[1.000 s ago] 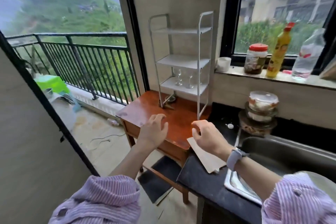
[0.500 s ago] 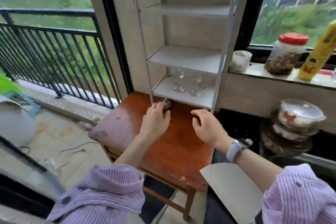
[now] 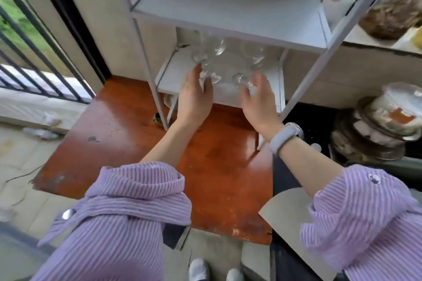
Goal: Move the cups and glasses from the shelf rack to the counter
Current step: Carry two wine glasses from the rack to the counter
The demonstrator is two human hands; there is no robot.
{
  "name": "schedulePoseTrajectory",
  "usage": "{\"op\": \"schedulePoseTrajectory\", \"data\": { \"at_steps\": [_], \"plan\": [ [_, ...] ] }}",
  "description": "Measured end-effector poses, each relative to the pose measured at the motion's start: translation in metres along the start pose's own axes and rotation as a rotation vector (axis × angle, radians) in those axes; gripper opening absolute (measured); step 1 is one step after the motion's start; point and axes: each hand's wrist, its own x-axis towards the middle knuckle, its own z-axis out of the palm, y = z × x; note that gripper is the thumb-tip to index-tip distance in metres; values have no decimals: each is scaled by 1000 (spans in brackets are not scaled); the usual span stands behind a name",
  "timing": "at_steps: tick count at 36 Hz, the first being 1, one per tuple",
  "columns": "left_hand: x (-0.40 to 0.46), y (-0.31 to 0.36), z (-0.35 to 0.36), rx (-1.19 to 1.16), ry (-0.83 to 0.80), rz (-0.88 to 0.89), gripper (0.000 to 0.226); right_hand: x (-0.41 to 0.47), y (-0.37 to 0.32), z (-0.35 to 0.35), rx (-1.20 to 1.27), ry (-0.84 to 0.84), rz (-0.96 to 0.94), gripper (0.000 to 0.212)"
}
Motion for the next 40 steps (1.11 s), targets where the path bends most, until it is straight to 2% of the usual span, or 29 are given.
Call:
{"op": "schedulePoseTrajectory", "data": {
  "at_steps": [5,13,16,21,26,30,32,35,40],
  "plan": [
    [19,-5,15,7,0,27,43,22,2,14,116,51,38,37],
    [36,-2,28,-39,51,110,37,40,5,28,264,172,36,21],
    [36,-2,28,-54,85,110,27,38,3,27,270,197,34,22],
    [20,0,17,-134,35,113,18,26,0,22,307,183,25,28],
    [-18,1,-2,-195,7,65,10,-7,1,13,327,161,21,24],
    [-66,2,-13,-288,-28,-15,19,-54,5,-2,330,115,56,16],
    [-91,2,-15,-285,-68,-36,20,-82,8,-12,320,90,84,18],
    [-125,6,-11,-273,-154,-28,18,-119,20,-30,347,59,149,9],
    [-174,33,17,-264,-307,-9,19,-174,46,-80,385,142,245,20]
  ]
}}
